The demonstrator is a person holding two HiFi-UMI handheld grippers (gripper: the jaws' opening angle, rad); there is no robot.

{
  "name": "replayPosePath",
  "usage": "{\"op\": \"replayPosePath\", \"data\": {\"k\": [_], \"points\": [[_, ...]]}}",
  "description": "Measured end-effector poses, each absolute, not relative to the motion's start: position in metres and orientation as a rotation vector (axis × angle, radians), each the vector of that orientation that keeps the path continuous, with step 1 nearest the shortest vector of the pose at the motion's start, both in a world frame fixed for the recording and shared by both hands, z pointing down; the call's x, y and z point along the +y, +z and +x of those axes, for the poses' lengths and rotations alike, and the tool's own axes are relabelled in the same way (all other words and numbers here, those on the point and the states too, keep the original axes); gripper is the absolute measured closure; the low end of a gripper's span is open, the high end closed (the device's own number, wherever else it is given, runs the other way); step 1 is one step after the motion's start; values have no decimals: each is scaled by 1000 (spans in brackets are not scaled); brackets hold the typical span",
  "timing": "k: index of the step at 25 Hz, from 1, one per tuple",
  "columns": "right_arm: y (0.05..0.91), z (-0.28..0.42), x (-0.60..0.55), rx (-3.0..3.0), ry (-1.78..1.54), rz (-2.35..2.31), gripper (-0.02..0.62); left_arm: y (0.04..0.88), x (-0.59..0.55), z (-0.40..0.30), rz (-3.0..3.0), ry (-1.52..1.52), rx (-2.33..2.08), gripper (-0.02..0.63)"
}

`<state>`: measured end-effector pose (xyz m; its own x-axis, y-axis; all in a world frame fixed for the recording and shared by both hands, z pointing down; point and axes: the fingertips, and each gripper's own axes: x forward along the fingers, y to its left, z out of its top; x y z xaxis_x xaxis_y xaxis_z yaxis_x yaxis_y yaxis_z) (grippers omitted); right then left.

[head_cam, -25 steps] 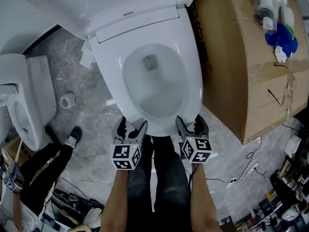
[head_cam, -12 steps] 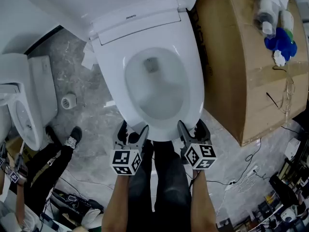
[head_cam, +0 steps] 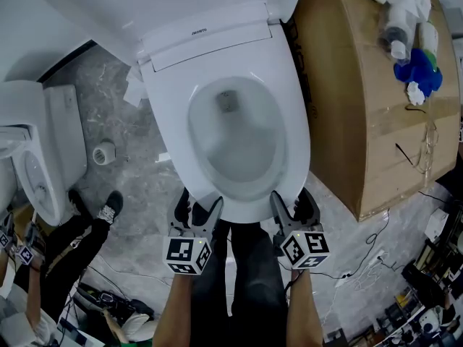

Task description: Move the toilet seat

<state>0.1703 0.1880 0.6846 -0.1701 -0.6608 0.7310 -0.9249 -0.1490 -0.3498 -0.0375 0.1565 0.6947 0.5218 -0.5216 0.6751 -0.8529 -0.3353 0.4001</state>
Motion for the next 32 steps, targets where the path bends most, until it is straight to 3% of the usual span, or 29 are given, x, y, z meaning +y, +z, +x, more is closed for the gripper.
{"op": "replayPosePath", "data": {"k": [32], "points": [[558,166,150,-1979,1201,1964,262,582,121,-51,1996,278,-1245,239]]}}
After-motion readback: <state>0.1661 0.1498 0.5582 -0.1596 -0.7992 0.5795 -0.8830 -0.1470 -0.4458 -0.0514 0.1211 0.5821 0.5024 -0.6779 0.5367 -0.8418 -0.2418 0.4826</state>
